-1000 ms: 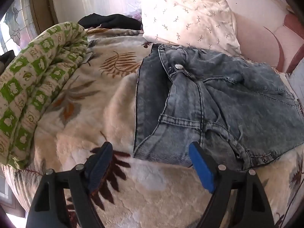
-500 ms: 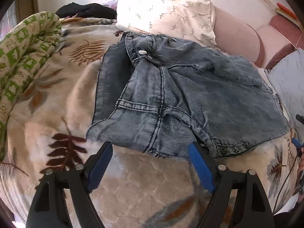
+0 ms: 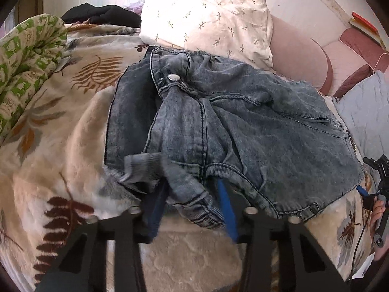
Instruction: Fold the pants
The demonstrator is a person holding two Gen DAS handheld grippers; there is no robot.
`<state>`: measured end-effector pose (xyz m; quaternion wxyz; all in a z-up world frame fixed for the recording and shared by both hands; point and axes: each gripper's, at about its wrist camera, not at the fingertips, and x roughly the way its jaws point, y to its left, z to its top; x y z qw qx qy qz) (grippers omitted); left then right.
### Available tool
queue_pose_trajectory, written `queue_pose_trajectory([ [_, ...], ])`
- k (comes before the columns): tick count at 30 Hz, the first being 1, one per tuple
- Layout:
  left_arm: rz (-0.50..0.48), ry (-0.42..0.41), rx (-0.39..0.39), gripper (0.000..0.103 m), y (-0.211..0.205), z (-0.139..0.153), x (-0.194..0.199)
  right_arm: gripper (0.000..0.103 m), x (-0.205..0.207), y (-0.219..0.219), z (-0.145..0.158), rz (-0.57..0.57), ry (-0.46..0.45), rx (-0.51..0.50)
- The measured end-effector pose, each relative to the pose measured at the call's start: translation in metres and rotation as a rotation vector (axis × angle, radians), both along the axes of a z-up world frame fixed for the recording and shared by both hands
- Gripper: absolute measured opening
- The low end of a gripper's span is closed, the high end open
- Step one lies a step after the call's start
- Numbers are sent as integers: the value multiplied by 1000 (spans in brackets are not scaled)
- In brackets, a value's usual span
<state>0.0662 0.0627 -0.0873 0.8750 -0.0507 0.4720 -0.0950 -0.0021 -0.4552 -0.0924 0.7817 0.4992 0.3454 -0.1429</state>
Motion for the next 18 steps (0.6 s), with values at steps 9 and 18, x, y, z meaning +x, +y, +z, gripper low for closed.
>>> queue_pose_trajectory([
  [9, -41, -31, 4, 25, -8, 3, 2, 16, 3, -8, -13, -47, 60, -81],
  [18, -26, -68, -27, 22, 2, 16, -11, 11, -2, 1, 2, -41, 54, -91],
])
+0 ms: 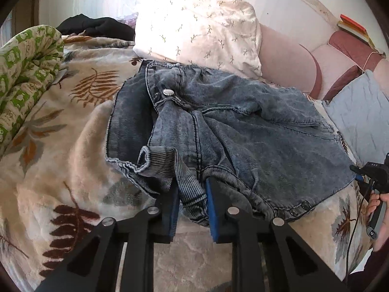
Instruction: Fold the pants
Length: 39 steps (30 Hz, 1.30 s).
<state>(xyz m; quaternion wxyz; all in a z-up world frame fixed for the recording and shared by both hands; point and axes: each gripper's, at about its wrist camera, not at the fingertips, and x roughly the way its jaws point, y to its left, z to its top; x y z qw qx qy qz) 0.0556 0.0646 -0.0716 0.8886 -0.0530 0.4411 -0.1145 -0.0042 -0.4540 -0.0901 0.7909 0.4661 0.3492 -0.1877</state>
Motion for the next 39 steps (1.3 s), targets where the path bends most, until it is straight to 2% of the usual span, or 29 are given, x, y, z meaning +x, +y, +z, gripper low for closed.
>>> queue_pose_trajectory([
  [14, 62, -40, -52, 20, 30, 26, -24, 11, -45, 12, 30, 29, -108, 83],
  [22, 36, -21, -42, 20, 34, 21, -40, 11, -49, 11, 24, 48, -49, 108],
  [29, 21, -26, -43, 20, 35, 25, -52, 15, -48, 3, 4, 41, 10, 154],
  [33, 30, -16, -51, 20, 38, 24, -51, 26, -36, 1, -14, 39, 38, 197],
  [34, 34, -13, -60, 20, 40, 24, -51, 26, -35, 1, -14, 38, 36, 189],
  [35, 37, -13, -66, 20, 41, 25, -51, 16, -35, 2, -11, 39, 34, 153],
  [36, 41, -16, -69, 20, 41, 26, -51, 10, -35, 3, -5, 37, 43, 98],
  [39, 53, -27, -63, 20, 43, 29, -54, 7, -44, 6, 11, 30, -3, 54],
])
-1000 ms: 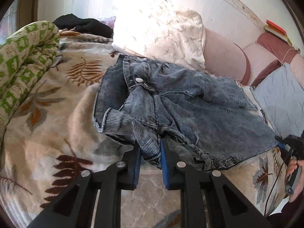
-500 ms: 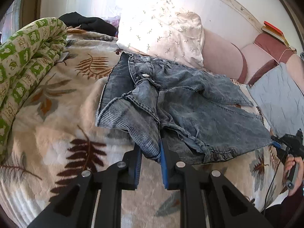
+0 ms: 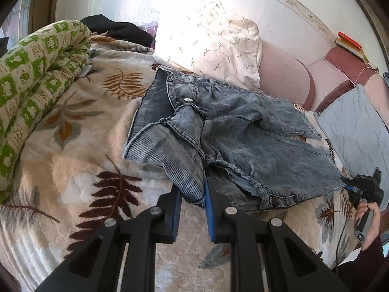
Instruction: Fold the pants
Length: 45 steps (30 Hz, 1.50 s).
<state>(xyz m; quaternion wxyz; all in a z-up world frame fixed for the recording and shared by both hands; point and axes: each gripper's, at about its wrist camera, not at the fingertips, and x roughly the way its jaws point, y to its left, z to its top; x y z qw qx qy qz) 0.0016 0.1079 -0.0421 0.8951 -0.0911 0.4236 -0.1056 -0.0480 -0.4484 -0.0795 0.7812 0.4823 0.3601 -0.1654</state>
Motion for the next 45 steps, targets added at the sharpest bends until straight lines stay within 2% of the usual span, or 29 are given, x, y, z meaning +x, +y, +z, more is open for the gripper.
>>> queue_pose_trajectory([
  [2, 9, 0, -6, 20, 3, 0, -4, 7, -10, 2, 13, -19, -40, -37],
  [7, 35, 14, -20, 20, 17, -1, -20, 7, -33, 9, 22, -19, -88, -24],
  [13, 38, 64, 2, 20, 25, -16, -43, 7, -61, 19, 12, -11, -10, -11],
  [17, 56, 138, 19, 23, 28, -26, -45, 13, -62, 19, -2, 11, 119, 15],
  [19, 45, 120, 43, 23, 31, -14, -57, 25, -62, 19, -2, 35, 149, 58],
  [20, 39, 93, 80, 24, 32, -6, -64, 34, -66, 18, 1, 44, 143, 70],
  [21, 42, 56, 135, 26, 34, 4, -71, 45, -68, 18, 6, 48, 142, 67],
  [23, 57, 3, 195, 29, 39, 20, -72, 60, -79, 20, 23, 51, 137, 25],
  [24, 68, -21, 208, 33, 42, 29, -68, 61, -83, 19, 30, 58, 128, 10],
  [26, 93, -51, 211, 40, 47, 42, -51, 61, -82, 19, 44, 101, 94, -16],
  [31, 138, -104, 198, 42, 40, 63, 16, 61, -51, 16, 74, 139, 47, -89],
  [33, 161, -111, 175, 54, 39, 65, 47, 61, -27, 14, 82, 153, 32, -109],
  [37, 221, -67, 80, 56, 44, 55, 103, 61, 17, 24, 86, 200, 23, -129],
  [39, 238, -46, 68, 56, 43, 46, 128, 61, 42, 35, 83, 245, 26, -142],
  [45, 189, 100, 8, 55, 35, 5, 204, 61, 87, 59, 59, 319, 35, -138],
])
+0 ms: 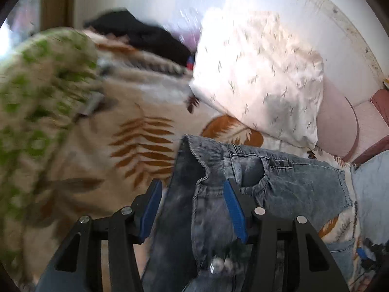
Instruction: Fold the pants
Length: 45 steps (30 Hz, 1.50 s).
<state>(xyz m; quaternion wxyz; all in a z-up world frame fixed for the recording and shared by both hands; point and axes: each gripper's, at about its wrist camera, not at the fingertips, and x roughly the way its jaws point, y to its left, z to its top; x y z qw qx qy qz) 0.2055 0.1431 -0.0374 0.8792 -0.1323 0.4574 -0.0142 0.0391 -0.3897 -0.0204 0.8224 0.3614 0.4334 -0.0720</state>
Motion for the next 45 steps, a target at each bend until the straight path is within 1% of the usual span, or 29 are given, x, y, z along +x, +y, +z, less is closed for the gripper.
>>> queue_pose_trajectory([
  [2, -15, 36, -14, 53, -3, -11, 18, 61, 15, 4, -6, 24, 19, -18],
  [3, -28, 45, -42, 53, -3, -15, 26, 61, 19, 5, -8, 28, 21, -24],
  [6, -50, 55, -70, 53, -8, -17, 48, 61, 38, 3, -8, 39, 13, -61],
  [7, -56, 59, -72, 51, -10, -18, 54, 61, 44, 1, -7, 39, 7, -78],
  [9, -57, 83, -63, 37, -13, -22, 66, 61, 59, -4, -2, 39, -11, -126],
  [10, -67, 97, -62, 34, -15, -24, 71, 61, 65, -6, 0, 39, -20, -148],
  [12, -82, 119, -68, 18, -19, -30, 78, 61, 83, -12, 7, 37, -37, -191],
  [13, -82, 124, -67, 16, -19, -33, 81, 61, 90, -16, 9, 39, -42, -204],
  [15, -90, 117, -65, 8, -19, -35, 83, 61, 112, -26, 16, 42, -55, -242],
  [16, -91, 108, -57, 7, -19, -35, 83, 61, 122, -31, 18, 41, -60, -257],
  [20, -73, 94, -51, 6, -9, -33, 77, 61, 183, -53, 24, 91, -55, -320],
  [23, -86, 46, -90, 7, 0, -21, 60, 61, 221, -68, 13, 113, 18, -348],
  [25, -70, 42, -85, 13, 6, -19, 56, 61, 237, -75, 6, 115, 41, -357],
  [27, -70, 67, -108, 35, 9, -26, 59, 61, 257, -84, -6, 93, 75, -363],
  [29, -63, 103, -124, 40, 7, -36, 64, 61, 271, -92, -19, 84, 114, -350],
  [32, -90, 109, -141, 40, -2, -45, 68, 61, 288, -101, -38, 71, 174, -374],
  [34, -103, 109, -160, 40, -7, -49, 71, 61, 293, -108, -48, 51, 195, -401],
  [37, -106, 115, -158, 38, -12, -59, 76, 61, 299, -114, -60, 47, 205, -381],
  [38, -109, 116, -163, 23, -13, -62, 77, 61, 303, -114, -65, 45, 212, -383],
  [39, -122, 120, -172, 13, -14, -65, 79, 61, 305, -114, -69, 50, 213, -382],
  [40, -131, 119, -174, 12, -16, -66, 80, 60, 309, -112, -74, 66, 222, -375],
  [41, -135, 114, -165, 7, -18, -67, 81, 56, 312, -109, -78, 75, 238, -392],
  [42, -142, 110, -155, 5, -20, -66, 82, 49, 313, -106, -80, 82, 254, -433],
  [43, -147, 108, -155, 5, -21, -65, 84, 44, 315, -102, -80, 90, 264, -471],
  [44, -150, 104, -157, 4, -23, -63, 85, 30, 315, -97, -78, 108, 265, -493],
  [45, -154, 101, -154, 4, -23, -62, 86, 18, 314, -95, -75, 122, 262, -483],
])
